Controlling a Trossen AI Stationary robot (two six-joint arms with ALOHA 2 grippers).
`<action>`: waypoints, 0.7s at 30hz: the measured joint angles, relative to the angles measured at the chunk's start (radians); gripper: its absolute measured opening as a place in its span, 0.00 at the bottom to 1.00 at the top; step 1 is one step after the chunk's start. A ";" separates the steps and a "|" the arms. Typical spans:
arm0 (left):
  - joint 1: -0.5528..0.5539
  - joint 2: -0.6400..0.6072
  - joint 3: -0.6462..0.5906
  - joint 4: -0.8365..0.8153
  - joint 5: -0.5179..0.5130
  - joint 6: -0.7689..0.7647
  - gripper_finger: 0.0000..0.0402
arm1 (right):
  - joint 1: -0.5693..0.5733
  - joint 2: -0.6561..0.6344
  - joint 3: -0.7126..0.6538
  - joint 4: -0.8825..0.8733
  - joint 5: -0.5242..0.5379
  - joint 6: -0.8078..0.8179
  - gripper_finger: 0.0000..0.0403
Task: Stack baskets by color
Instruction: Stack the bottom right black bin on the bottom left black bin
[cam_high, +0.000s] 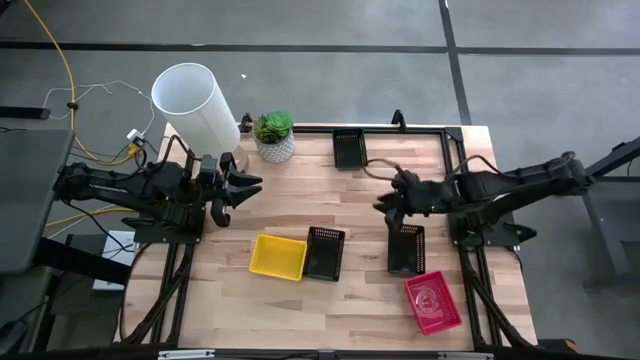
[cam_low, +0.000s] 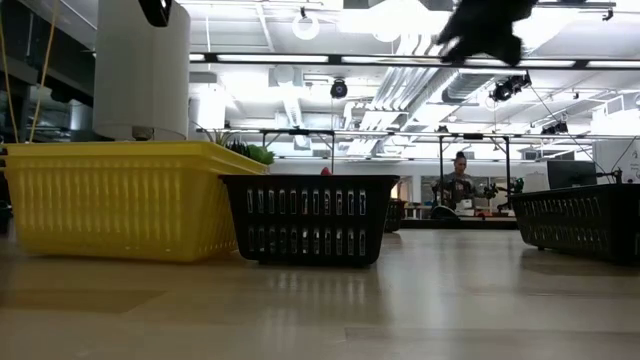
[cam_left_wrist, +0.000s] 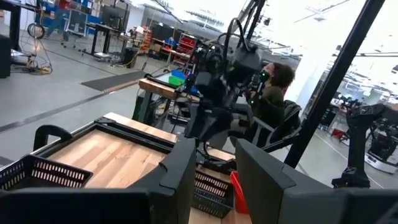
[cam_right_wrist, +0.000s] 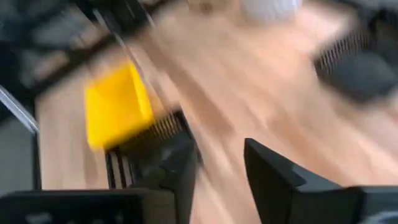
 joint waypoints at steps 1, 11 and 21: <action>0.000 0.000 0.000 0.000 0.000 0.000 0.26 | 0.014 0.011 0.031 -0.095 -0.010 0.046 0.33; 0.000 0.000 0.000 0.000 0.000 0.000 0.26 | 0.189 0.132 0.109 -0.662 -0.198 0.723 0.43; 0.000 0.000 0.000 0.000 0.000 0.000 0.26 | 0.269 0.298 0.109 -0.798 -0.224 1.065 0.43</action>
